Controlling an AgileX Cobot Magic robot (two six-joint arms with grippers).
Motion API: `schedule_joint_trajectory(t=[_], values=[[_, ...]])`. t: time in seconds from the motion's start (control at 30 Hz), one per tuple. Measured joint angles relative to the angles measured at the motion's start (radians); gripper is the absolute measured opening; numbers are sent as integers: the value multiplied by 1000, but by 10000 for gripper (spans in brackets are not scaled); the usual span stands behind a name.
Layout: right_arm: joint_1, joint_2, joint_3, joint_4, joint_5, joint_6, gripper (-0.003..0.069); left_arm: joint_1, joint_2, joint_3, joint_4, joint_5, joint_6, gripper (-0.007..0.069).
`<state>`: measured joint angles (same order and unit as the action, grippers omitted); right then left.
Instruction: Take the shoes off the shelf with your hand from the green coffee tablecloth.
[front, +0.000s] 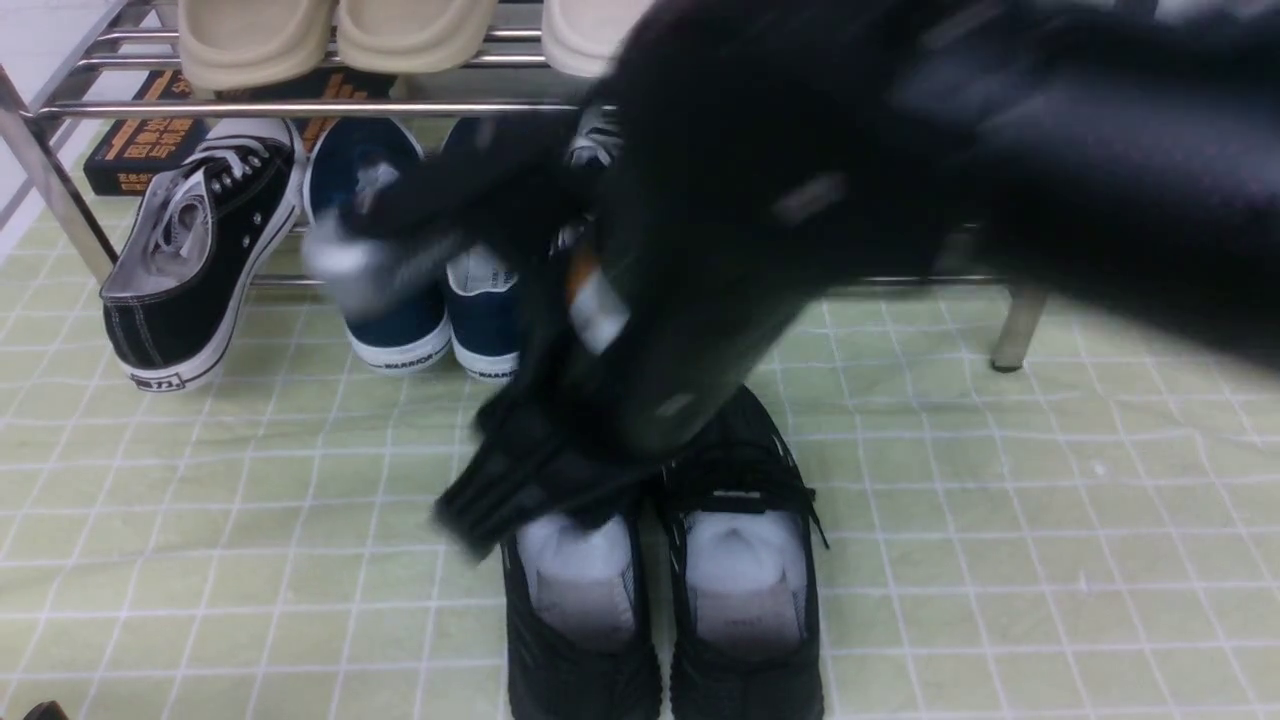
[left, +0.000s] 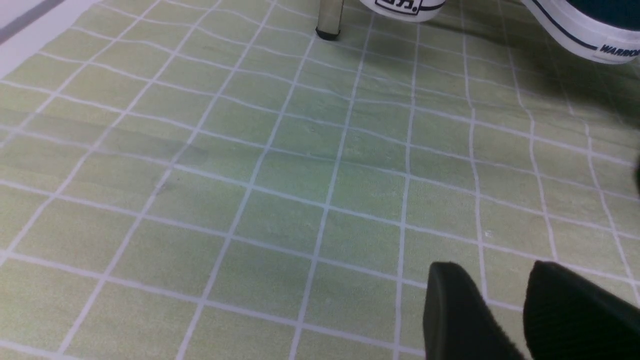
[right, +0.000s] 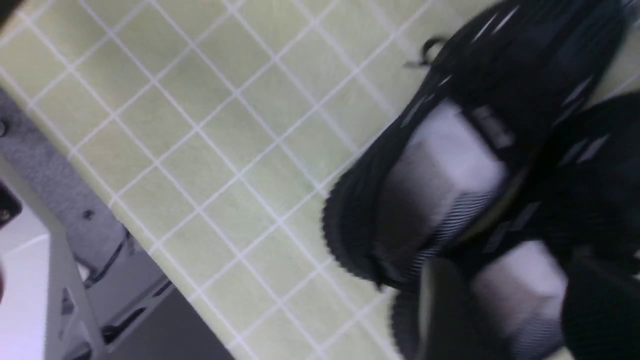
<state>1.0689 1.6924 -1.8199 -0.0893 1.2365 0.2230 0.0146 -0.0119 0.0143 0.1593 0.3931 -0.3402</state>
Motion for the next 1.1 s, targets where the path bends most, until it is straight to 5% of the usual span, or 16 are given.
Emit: schedule_joint_trajectory(t=[0.23,0.47,0.7,0.93,1.1], values=[[0,-276,85,-88,13,-49,-2,0,0,0,0,0,0,243],[0,-661,431,-224,-11,64,-15,0,0,0,0,0,0,243],[0,-1015,937,-328,-462,294,-15,0,0,0,0,0,0,243],[0,-1131,1374,-675,-1144,594,-9,0,0,0,0,0,0,243],[0,-1131,1403,-904,-1260,717,-5,0,0,0,0,0,0,243]])
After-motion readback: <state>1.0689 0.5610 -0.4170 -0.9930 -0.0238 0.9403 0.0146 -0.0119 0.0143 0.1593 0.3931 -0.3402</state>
